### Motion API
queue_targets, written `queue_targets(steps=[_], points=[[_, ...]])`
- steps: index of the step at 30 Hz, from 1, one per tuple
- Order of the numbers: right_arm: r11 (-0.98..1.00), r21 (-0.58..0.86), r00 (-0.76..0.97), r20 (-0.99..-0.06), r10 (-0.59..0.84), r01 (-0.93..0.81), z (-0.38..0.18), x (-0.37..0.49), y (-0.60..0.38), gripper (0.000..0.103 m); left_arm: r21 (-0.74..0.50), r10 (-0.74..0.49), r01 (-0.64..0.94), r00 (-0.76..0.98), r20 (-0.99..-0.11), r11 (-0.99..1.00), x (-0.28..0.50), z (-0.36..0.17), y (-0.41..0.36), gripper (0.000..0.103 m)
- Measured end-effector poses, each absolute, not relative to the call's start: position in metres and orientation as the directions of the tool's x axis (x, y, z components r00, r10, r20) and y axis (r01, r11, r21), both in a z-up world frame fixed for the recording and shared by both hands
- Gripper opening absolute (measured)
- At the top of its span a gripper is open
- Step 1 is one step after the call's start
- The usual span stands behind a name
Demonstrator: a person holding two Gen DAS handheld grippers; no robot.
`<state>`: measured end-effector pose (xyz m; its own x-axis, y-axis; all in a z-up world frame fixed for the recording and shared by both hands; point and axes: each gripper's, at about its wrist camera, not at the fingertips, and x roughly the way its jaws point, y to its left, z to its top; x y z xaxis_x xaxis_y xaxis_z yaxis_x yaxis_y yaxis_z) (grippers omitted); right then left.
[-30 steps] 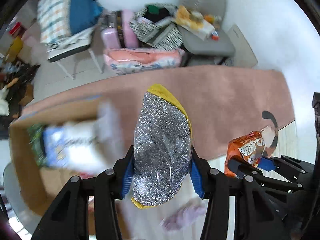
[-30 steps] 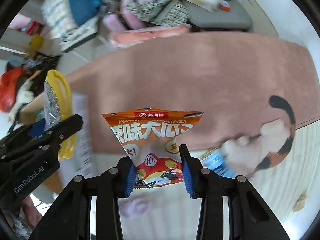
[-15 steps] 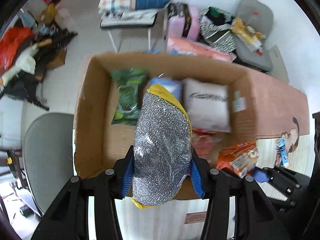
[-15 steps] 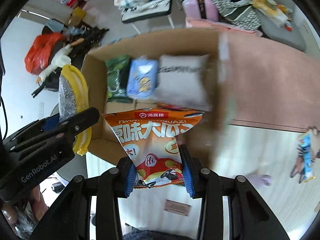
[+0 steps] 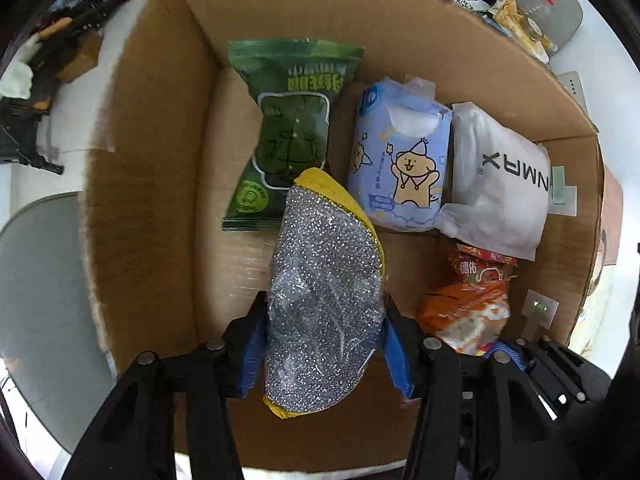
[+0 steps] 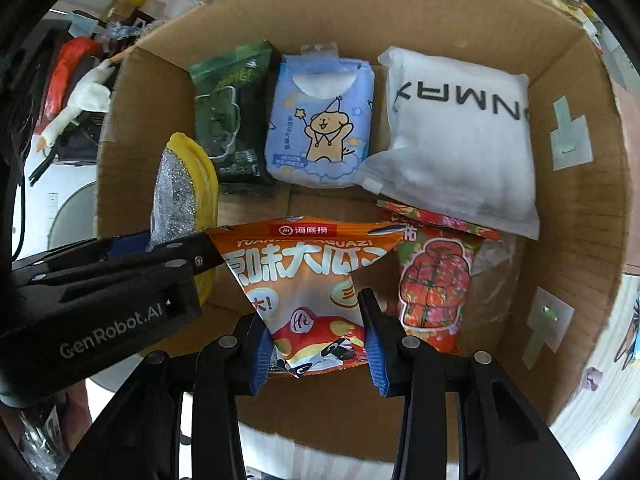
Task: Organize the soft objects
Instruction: 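Lower the bag and sponge into the box and open both tools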
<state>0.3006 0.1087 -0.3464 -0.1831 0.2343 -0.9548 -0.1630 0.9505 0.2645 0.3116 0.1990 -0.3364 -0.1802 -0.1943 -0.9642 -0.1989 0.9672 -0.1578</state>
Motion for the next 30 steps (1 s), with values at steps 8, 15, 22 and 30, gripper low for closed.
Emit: queue_targets(steps=[8, 15, 22, 30], points=[[0.955, 0.25, -0.213, -0.953, 0.215, -0.156, -0.362, 0.301, 0.113, 0.08, -0.15, -0.175, -0.168, -0.151, -0.973, 0.974, 0.309, -0.334, 0.2, 0.095], [0.967, 0.159, -0.164, -0.978, 0.127, -0.198, -0.342, 0.288, 0.11, 0.095, -0.12, -0.133, -0.174, -0.062, -0.989, 0.977, 0.291, -0.297, 0.203, 0.098], [0.974, 0.09, -0.065, -0.995, 0.078, -0.206, -0.297, 0.268, 0.09, 0.103, -0.053, -0.044, -0.167, 0.056, -0.997, 0.985, 0.269, -0.249, 0.198, 0.099], [0.977, 0.061, 0.08, -0.994, 0.078, -0.202, -0.223, 0.249, 0.049, 0.103, -0.005, 0.027, -0.165, 0.197, -0.98, 0.986, 0.228, -0.191, 0.188, 0.099]])
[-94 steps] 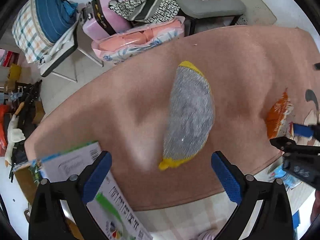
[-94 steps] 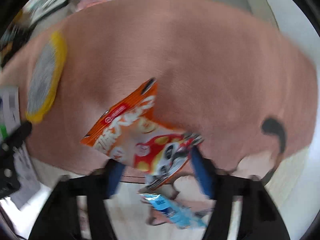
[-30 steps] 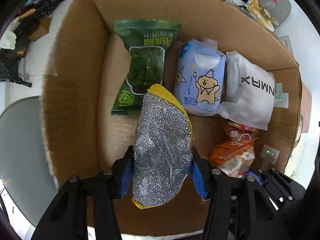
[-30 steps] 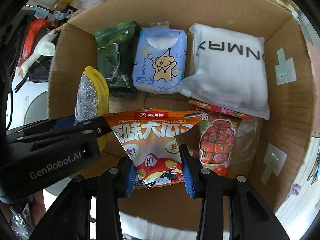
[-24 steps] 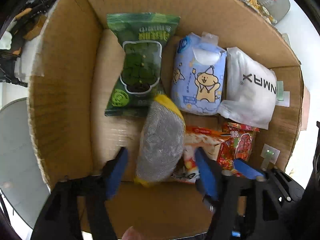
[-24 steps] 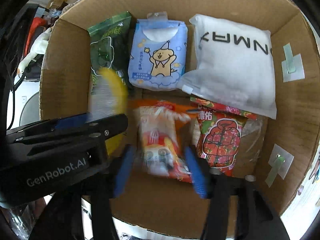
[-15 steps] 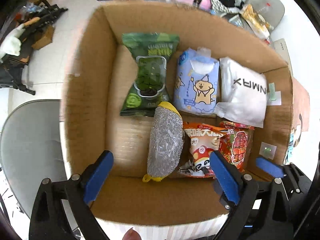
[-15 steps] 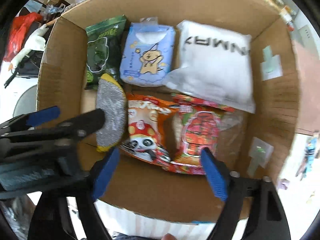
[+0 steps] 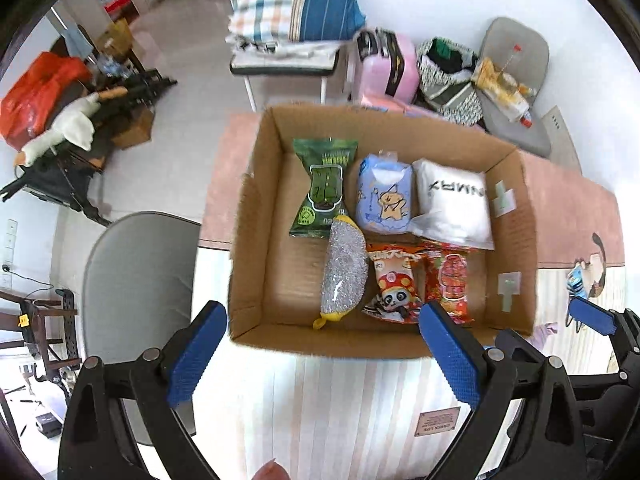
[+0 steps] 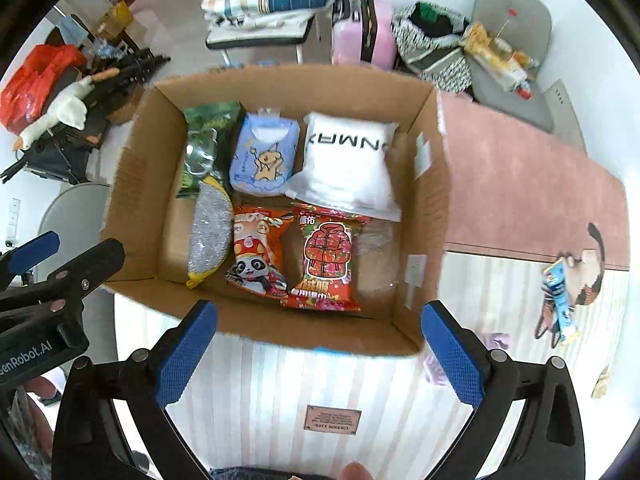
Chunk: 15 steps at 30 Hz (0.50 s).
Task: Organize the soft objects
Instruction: 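Lower the bag and sponge into the box and open both tools, then grasp the blue Nestlé tube with the right tool while the left tool grasps the lilac sock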
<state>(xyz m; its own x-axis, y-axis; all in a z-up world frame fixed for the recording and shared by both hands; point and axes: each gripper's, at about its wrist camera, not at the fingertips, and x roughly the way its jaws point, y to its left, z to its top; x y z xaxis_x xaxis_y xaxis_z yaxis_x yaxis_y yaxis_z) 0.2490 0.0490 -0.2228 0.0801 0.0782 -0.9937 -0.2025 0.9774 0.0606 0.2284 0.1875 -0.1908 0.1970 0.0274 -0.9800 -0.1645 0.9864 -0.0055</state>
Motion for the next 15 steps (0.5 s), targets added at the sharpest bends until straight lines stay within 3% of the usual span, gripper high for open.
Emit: queue_targets(steps=[15], points=[[0.971, 0.09, 0.215, -0.967, 0.138, -0.22, -0.137, 0.183, 0.022, 0.103, -0.022, 0.03, -0.147, 0.34, -0.94, 0.989, 0.185, -0.108, 0.162, 0.099]])
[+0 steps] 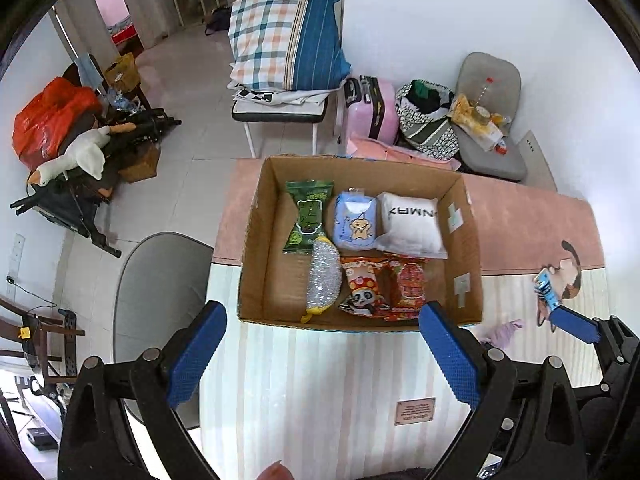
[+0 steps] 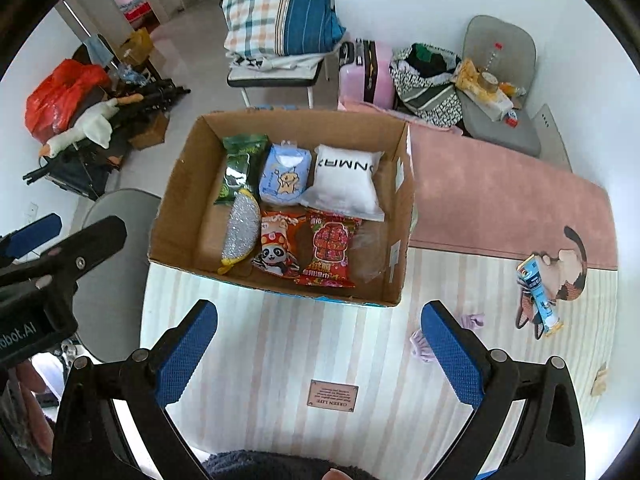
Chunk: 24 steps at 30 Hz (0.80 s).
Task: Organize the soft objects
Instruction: 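Grasp the blue Nestlé tube with the right tool while the left tool grasps the lilac sock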
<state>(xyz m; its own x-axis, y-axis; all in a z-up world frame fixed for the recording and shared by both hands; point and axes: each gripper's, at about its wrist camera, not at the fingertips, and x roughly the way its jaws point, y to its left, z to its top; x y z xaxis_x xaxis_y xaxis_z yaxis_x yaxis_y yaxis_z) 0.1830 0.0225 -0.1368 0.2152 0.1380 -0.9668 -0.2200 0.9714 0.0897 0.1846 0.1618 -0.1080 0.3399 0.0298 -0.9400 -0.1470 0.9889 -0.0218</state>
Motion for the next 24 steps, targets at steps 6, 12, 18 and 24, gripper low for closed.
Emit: queue_targets(steps=[6, 12, 18, 24], points=[[0.975, 0.131, 0.212, -0.963, 0.169, -0.181, -0.132, 0.177, -0.019, 0.103, -0.026, 0.014, -0.12, 0.323, -0.946, 0.992, 0.175, -0.118, 0.129, 0.099], [0.995, 0.094, 0.107, -0.99, 0.095, -0.019, -0.178, 0.165, -0.127, 0.103, 0.005, -0.007, 0.047, 0.237, -0.971, 0.999, 0.185, -0.163, 0.051, 0.099], [0.991, 0.013, 0.016, -1.0, 0.011, 0.132, -0.227, 0.166, -0.247, 0.103, 0.034, -0.012, 0.341, 0.131, -0.991, 0.94, 0.222, -0.221, -0.075, 0.099], [0.989, -0.05, -0.018, -0.999, -0.048, 0.136, -0.268, 0.191, -0.335, 0.103, 0.04, 0.064, 0.518, -0.027, -0.998, 0.854, 0.244, -0.305, -0.175, 0.099]])
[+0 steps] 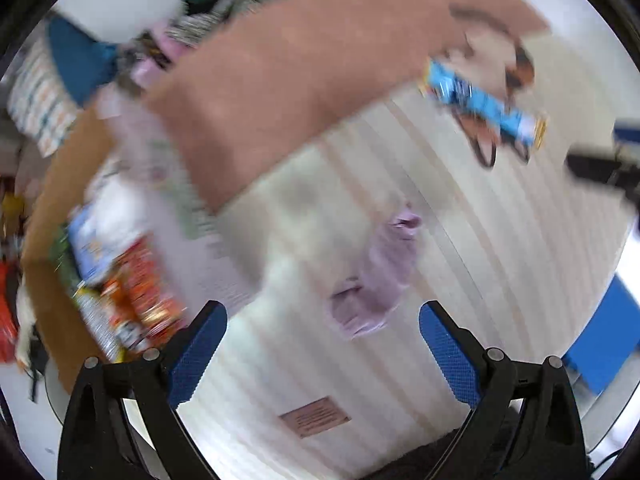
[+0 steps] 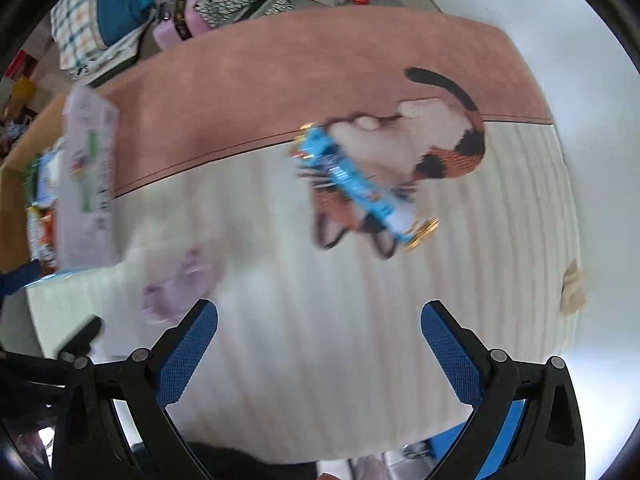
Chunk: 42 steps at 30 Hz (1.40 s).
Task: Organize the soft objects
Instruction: 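Grasp the blue Nestlé tube with the right tool while the left tool grasps the lilac sock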
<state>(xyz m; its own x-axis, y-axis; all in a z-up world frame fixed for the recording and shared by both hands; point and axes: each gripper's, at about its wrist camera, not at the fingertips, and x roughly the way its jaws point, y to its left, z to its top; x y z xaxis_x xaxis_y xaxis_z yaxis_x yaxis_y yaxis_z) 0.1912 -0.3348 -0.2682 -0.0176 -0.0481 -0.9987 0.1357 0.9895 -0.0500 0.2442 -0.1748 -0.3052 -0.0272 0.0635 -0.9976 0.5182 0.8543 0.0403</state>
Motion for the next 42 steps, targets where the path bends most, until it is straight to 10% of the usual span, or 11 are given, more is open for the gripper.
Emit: queue_targets(steps=[11, 15, 18, 22, 34, 36, 42], points=[[0.979, -0.165, -0.094, -0.98, -0.177, -0.115, -0.37, 0.264, -0.386, 0.102, 0.048, 0.204, 0.599, -0.196, -0.959, 0.799, 0.247, -0.406, -0.23, 0.096], [0.989, -0.08, -0.167, -0.981, -0.101, -0.128, -0.397, 0.282, -0.389, 0.095, 0.016, 0.176, 0.528, -0.255, -0.951, 0.849, 0.252, -0.416, -0.22, 0.062], [0.993, -0.048, -0.189, -0.98, -0.067, -0.105, -0.409, 0.294, -0.388, 0.062, -0.019, 0.104, 0.377, -0.302, -0.948, 0.926, 0.264, -0.416, -0.203, 0.042], [0.999, -0.033, -0.217, -0.976, -0.036, -0.017, -0.413, 0.3, -0.387, 0.03, -0.072, -0.014, 0.182, -0.303, -0.953, 0.981, 0.28, -0.412, -0.177, 0.041], [0.997, -0.006, -0.267, -0.963, 0.015, 0.077, -0.42, 0.303, -0.378, 0.038, -0.094, 0.015, 0.276, -0.368, -0.93, 0.957, 0.256, -0.438, -0.179, 0.049], [0.996, -0.028, -0.259, -0.966, -0.006, 0.083, -0.418, 0.301, -0.371, 0.031, -0.067, 0.028, 0.273, -0.328, -0.944, 0.96, 0.249, -0.435, -0.18, 0.034], [0.992, 0.005, -0.224, -0.974, 0.034, 0.128, -0.397, 0.292, -0.357, 0.013, -0.028, 0.02, 0.276, -0.168, -0.986, 0.961, 0.233, -0.39, -0.171, 0.033]])
